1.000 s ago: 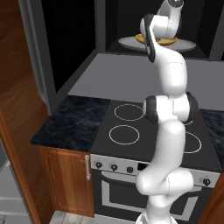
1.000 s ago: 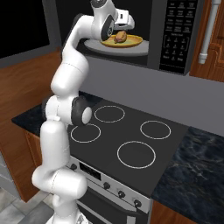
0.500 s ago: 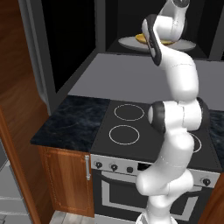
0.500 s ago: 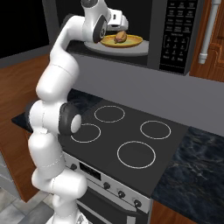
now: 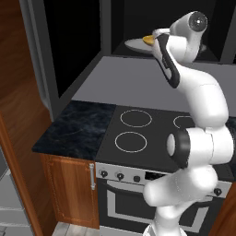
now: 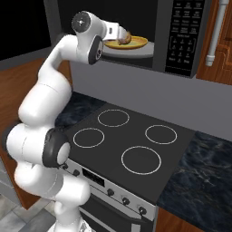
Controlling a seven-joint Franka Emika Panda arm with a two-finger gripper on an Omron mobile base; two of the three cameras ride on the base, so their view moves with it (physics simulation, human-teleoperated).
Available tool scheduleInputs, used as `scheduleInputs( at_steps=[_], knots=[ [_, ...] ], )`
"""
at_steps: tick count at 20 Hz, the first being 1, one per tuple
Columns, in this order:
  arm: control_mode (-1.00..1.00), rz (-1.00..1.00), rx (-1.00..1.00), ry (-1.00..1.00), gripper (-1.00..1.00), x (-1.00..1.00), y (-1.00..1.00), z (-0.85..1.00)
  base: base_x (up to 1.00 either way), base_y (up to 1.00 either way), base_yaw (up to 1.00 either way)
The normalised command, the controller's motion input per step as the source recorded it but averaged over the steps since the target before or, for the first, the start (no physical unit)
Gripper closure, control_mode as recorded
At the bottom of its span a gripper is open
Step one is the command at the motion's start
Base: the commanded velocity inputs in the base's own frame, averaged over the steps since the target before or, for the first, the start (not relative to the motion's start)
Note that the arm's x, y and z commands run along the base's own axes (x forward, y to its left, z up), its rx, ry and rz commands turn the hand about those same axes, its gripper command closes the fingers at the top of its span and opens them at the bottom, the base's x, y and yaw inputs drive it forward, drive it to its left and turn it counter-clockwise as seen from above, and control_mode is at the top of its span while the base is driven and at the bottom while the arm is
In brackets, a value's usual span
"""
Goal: Transport the chicken drumstick from the fridge to the microwave and turn on the microwave.
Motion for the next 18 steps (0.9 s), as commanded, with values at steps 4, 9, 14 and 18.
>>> scheduleInputs(
  at_steps=[4,9,14,18],
  knots=[
    [-1.0,0.0,0.0,-0.18,-1.0,-0.84,0.0,0.0,0.0,0.0,0.0],
    [-1.0,0.0,-0.01,-0.14,-1.0,-0.94,0.09,0.12,0.0,0.0,0.0],
    [-1.0,0.0,-0.01,-0.09,-1.0,-0.88,0.14,0.24,0.0,0.0,0.0],
    [-1.0,0.0,-0.01,-0.03,-1.0,-0.79,0.23,0.19,0.0,0.0,0.0]
  ],
)
